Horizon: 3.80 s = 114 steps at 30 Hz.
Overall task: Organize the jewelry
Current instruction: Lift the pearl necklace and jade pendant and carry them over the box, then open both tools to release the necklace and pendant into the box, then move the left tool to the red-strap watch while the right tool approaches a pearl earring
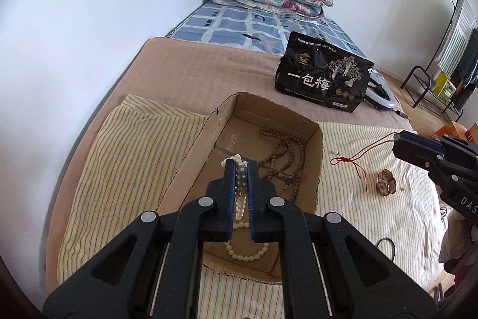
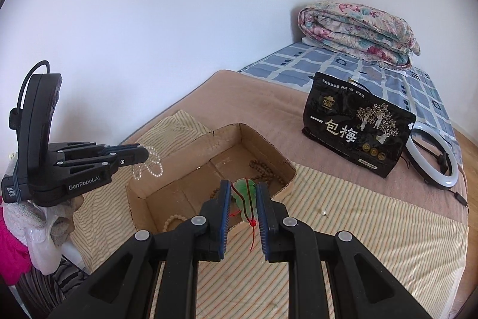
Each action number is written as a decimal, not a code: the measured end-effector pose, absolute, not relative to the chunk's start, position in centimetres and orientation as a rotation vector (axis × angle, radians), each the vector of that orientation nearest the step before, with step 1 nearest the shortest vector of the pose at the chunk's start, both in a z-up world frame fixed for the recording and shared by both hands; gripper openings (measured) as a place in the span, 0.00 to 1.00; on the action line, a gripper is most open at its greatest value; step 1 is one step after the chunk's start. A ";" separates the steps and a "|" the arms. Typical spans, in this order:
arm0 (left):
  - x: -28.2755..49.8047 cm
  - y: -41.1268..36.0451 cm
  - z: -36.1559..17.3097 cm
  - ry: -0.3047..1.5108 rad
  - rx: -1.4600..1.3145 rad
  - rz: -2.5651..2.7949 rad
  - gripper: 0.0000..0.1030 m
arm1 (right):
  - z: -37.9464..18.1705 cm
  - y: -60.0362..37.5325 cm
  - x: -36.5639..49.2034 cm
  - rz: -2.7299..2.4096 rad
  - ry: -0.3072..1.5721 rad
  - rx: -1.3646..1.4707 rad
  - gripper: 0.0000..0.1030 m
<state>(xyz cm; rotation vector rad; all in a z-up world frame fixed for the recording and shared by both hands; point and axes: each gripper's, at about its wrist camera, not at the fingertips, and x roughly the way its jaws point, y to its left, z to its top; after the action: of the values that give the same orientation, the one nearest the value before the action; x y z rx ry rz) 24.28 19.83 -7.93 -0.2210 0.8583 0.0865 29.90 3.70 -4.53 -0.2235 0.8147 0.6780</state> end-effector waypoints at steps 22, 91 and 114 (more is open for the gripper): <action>25.5 20.8 -12.6 1.007 -0.250 0.081 0.05 | -11.6 9.7 34.2 0.684 0.941 -0.239 0.16; 27.4 3.9 -9.5 0.937 -0.071 -0.158 0.52 | -6.4 -22.1 30.0 0.131 0.829 -0.035 1.00; 33.9 -5.9 -15.9 1.057 -0.137 -0.267 0.52 | -15.1 -24.4 30.9 0.207 0.990 -0.115 0.72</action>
<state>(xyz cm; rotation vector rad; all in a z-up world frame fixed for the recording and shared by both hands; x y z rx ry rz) 33.90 -5.94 -15.92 -0.1373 1.0569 -0.2668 30.93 -24.41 -15.06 -0.1152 0.9899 0.2072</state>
